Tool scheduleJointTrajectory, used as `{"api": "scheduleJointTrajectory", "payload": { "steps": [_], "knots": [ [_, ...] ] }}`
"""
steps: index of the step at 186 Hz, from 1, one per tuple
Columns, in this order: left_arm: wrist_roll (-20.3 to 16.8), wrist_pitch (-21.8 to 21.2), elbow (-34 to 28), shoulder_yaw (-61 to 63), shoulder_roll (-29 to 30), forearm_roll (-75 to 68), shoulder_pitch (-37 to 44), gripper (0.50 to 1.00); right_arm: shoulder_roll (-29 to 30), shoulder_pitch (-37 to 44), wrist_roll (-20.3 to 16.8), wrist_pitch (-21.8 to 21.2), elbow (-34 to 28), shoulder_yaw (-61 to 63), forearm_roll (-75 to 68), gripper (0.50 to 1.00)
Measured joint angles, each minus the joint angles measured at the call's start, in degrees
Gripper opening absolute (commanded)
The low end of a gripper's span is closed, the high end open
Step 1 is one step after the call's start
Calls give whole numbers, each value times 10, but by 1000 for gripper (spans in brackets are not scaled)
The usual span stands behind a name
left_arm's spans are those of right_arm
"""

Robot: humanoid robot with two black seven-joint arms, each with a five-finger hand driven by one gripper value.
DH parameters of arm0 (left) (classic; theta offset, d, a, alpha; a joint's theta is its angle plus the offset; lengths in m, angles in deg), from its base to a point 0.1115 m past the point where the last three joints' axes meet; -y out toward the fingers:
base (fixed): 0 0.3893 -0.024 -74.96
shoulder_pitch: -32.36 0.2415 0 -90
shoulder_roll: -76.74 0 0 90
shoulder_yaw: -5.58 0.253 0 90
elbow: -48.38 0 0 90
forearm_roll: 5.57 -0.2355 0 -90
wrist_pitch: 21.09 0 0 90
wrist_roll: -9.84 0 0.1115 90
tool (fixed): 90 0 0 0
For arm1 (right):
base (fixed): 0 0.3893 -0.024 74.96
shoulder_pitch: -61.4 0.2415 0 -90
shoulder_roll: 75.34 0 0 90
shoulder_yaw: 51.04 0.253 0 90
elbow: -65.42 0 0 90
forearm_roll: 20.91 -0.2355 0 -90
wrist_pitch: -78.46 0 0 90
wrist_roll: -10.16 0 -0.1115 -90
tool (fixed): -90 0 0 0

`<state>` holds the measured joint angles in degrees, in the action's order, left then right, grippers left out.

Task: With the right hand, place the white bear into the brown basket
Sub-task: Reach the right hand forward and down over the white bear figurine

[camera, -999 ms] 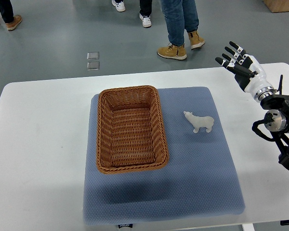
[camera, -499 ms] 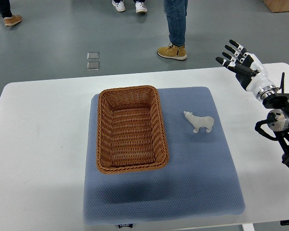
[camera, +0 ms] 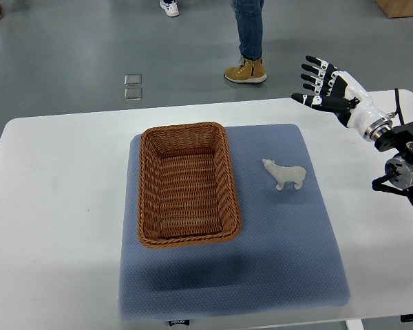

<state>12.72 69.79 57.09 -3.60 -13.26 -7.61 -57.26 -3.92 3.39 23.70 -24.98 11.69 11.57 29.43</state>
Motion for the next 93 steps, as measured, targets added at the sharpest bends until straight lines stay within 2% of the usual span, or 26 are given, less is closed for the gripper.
{"api": "scheduleJointTrajectory", "payload": {
  "steps": [31,93],
  "knots": [
    [0,0,0,0,0,0,0,1000,-25,8,13,-23,-19,-29,59,926],
    [0,0,0,0,0,0,0,1000,-89,42,31,-31,-73,-129,190,926]
  ]
}}
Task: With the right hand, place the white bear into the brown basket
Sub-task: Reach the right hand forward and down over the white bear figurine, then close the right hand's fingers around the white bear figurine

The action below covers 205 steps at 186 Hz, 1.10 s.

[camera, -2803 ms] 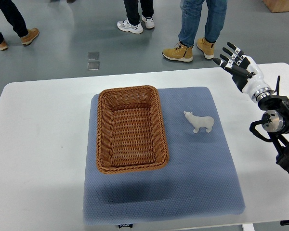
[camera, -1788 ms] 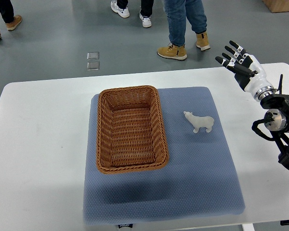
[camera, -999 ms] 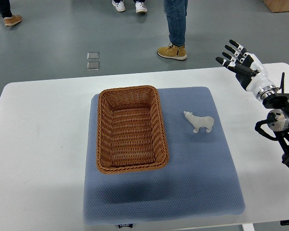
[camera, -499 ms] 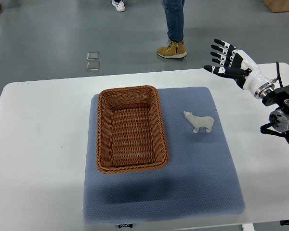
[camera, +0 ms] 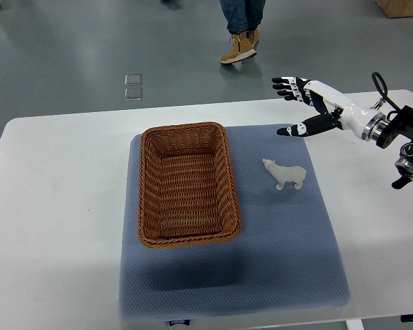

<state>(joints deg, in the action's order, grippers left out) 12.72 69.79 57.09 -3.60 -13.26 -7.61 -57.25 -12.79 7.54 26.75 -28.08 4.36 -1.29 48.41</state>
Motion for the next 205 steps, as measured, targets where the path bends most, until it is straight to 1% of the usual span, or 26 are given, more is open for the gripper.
{"api": "scheduleJointTrajectory", "payload": {
  "steps": [59,120,155,176,179,186,199,205],
  "knots": [
    [0,0,0,0,0,0,0,1000,-45,28,-1,-21,-39,-82,103,926],
    [0,0,0,0,0,0,0,1000,-51,33,-4,-22,-45,-120,166,921],
    [0,0,0,0,0,0,0,1000,-56,33,-7,-22,-45,-136,190,907],
    [0,0,0,0,0,0,0,1000,-56,33,-7,-22,-46,-144,203,885],
    [0,0,0,0,0,0,0,1000,-56,33,-7,-22,-46,-145,204,870],
    [0,0,0,0,0,0,0,1000,-56,33,-8,-21,-47,-148,207,858],
    [0,0,0,0,0,0,0,1000,-56,33,-8,-20,-47,-153,212,805],
    [0,0,0,0,0,0,0,1000,-56,33,-8,-19,-47,-154,214,795]
  ]
}}
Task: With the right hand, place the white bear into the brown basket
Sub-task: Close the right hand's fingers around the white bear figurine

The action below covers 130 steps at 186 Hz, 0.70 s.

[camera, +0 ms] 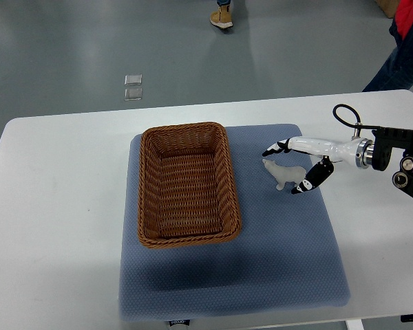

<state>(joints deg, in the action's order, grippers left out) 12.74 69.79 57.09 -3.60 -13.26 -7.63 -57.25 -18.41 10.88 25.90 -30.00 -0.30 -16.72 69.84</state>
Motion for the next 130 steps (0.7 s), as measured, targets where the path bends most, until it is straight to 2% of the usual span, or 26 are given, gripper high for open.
{"api": "scheduleJointTrajectory", "payload": {
  "steps": [25,41,130],
  "knots": [
    [0,0,0,0,0,0,0,1000,0,0,-4,2,0,-1,7,733],
    [0,0,0,0,0,0,0,1000,0,0,-10,2,1,-1,8,719],
    [0,0,0,0,0,0,0,1000,1,7,-13,3,1,-1,14,719]
  ]
}}
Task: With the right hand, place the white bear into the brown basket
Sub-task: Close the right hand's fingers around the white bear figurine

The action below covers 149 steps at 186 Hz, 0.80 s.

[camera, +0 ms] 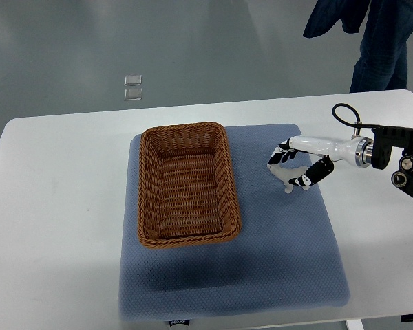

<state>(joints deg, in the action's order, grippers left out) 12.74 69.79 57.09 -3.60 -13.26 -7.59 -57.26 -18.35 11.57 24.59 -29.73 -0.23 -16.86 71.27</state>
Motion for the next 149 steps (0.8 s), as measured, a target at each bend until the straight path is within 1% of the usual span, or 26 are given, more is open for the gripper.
{"api": "scheduleJointTrajectory", "payload": {
  "steps": [88,149],
  "knots": [
    [0,0,0,0,0,0,0,1000,-2,6,1,3,0,3,-4,733],
    [0,0,0,0,0,0,0,1000,-24,9,1,-5,0,2,-4,750]
  ]
}}
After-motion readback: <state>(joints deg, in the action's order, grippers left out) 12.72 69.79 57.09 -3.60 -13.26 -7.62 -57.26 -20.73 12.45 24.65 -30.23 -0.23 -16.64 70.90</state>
